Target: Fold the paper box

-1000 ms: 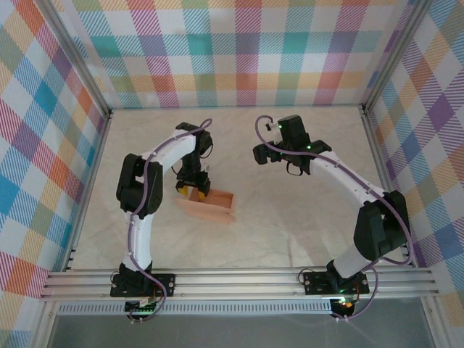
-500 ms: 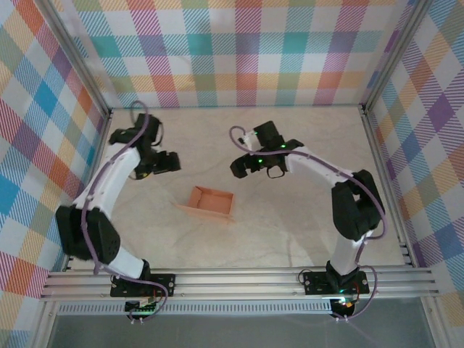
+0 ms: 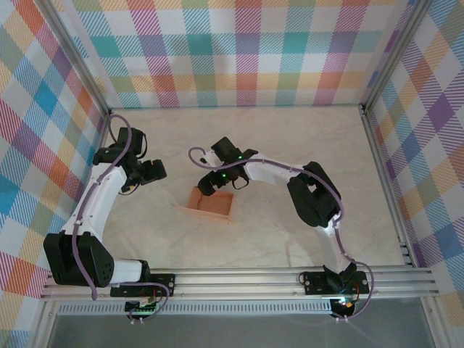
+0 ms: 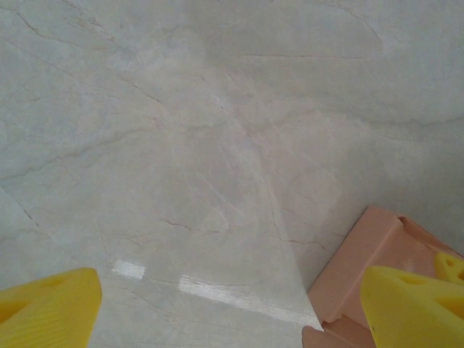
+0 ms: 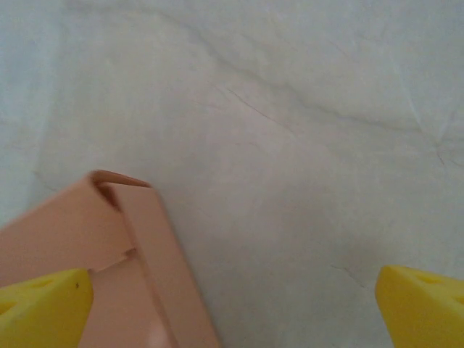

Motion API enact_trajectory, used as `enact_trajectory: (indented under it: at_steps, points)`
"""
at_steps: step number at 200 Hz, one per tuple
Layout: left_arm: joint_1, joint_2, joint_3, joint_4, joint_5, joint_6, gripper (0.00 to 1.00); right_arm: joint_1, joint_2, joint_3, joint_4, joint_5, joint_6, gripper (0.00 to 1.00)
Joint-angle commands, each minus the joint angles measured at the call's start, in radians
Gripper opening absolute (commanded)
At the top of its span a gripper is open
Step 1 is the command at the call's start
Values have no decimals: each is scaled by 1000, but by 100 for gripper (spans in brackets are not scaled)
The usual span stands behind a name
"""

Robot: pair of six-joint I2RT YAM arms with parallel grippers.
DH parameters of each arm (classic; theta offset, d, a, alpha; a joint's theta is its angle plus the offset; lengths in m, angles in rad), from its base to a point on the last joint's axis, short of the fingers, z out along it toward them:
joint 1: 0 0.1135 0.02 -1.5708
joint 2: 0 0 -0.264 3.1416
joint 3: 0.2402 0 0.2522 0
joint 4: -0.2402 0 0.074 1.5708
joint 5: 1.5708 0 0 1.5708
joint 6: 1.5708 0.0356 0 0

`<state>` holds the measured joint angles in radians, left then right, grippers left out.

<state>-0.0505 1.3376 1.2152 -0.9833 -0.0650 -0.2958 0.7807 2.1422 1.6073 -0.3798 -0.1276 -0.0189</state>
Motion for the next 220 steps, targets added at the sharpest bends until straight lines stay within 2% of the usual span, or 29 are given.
enact_trajectory:
  at_steps: [1, 49, 81, 126, 152, 193, 220]
  points:
    - [11, -20, -9, 23, 8, -6, 91, -9, 31, 36, -8, 51, 5, 100]
    - [12, -3, -20, 49, 48, -17, 91, -62, 1, -7, -13, 181, 107, 100]
    - [-1, 37, 11, 17, -17, -14, 92, -123, -44, -56, -33, 267, 204, 100]
    - [-9, 59, 8, 29, -33, -25, 93, -207, -157, -196, -1, 321, 330, 99]
    - [-9, 69, -3, 40, -23, -35, 93, -234, -243, -294, 58, 273, 311, 99]
    - [-31, 82, -56, 111, 55, -81, 93, -269, -393, -446, 217, 96, 296, 99]
    - [-83, 85, -141, 187, 129, -143, 93, -338, -411, -485, 206, 37, 402, 89]
